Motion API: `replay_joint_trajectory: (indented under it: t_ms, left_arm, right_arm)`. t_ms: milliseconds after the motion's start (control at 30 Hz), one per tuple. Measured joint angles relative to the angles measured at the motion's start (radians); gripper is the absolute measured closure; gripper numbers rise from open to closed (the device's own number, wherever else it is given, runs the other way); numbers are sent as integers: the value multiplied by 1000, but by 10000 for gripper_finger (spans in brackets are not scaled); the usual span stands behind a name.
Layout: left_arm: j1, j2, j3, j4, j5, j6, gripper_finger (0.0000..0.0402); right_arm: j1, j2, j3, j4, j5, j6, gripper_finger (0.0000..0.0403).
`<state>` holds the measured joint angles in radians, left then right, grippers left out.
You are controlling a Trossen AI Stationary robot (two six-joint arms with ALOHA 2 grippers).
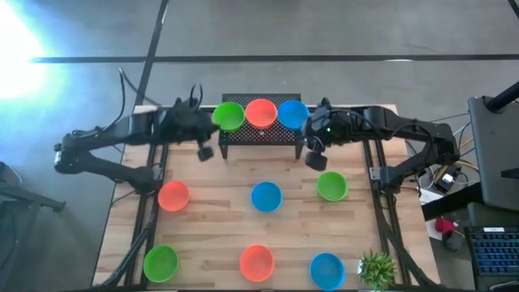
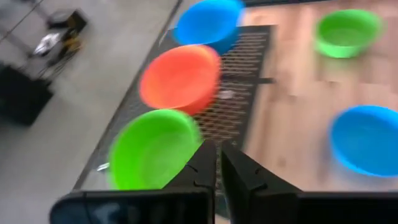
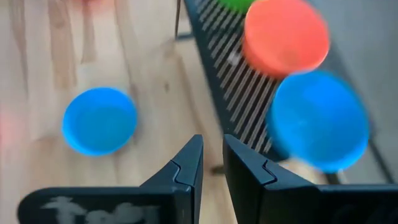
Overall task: Pick & Place Mini bowls
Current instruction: Stack the top green bowl on the green bowl on the shelf
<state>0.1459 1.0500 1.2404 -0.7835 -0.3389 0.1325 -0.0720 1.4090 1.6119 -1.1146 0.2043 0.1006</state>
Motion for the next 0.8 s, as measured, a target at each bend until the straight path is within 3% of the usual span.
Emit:
replay_joint_trajectory:
  t_ms: [400, 800]
  left_arm:
    - [-273, -76, -198, 205, 0, 3, 401]
    - [-373, -77, -221, 237, 0, 9, 401]
  right_arm:
    - [128, 2, -49, -200, 5, 510, 346]
    - [209, 3, -192, -220, -3, 788, 346]
